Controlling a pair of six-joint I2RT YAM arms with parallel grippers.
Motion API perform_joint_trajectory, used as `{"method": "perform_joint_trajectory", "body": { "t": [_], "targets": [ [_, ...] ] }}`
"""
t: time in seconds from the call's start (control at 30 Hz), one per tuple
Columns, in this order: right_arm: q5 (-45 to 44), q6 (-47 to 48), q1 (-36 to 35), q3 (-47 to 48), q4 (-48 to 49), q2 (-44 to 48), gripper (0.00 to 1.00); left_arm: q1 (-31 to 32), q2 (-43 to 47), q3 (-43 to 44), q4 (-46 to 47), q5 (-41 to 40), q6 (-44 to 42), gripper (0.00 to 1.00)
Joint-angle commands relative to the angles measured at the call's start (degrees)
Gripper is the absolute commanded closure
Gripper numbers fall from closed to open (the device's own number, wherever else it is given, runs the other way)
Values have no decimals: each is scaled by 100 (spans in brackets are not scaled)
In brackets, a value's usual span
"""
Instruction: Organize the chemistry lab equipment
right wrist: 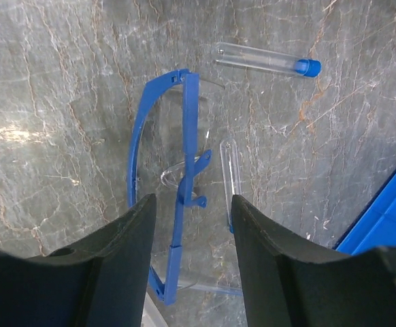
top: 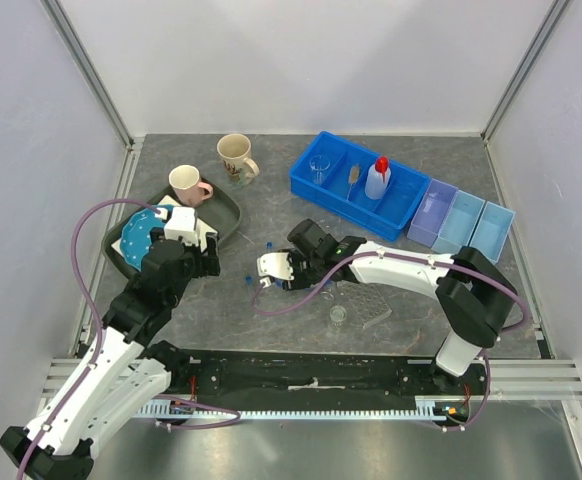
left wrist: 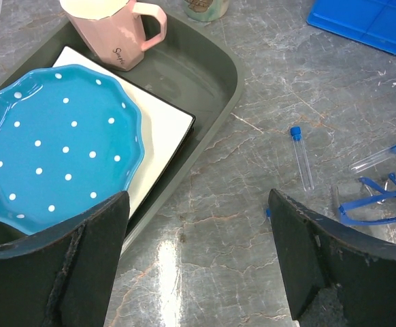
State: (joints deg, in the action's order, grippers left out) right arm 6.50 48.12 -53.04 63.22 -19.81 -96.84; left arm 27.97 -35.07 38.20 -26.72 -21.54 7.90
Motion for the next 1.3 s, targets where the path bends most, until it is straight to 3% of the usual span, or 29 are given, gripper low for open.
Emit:
{"method": "perform_joint_trajectory", "body": {
  "t": [0.0, 0.57, 0.97, 1.27],
  "targets": [
    [-79, 251, -5, -99, 224, -98, 45, -28, 53, 153, 202, -114, 89, 11],
    [-404, 514, -23, -302, 575, -450, 53, -28, 114, 153, 211, -17, 71, 11],
    [-492, 514, -14, -319, 698, -582, 70, -28, 114, 153, 211, 27, 62, 11],
    [-273, 462, -14, -232, 549, -362, 91, -28, 132, 153, 211, 53, 62, 11]
  ]
}}
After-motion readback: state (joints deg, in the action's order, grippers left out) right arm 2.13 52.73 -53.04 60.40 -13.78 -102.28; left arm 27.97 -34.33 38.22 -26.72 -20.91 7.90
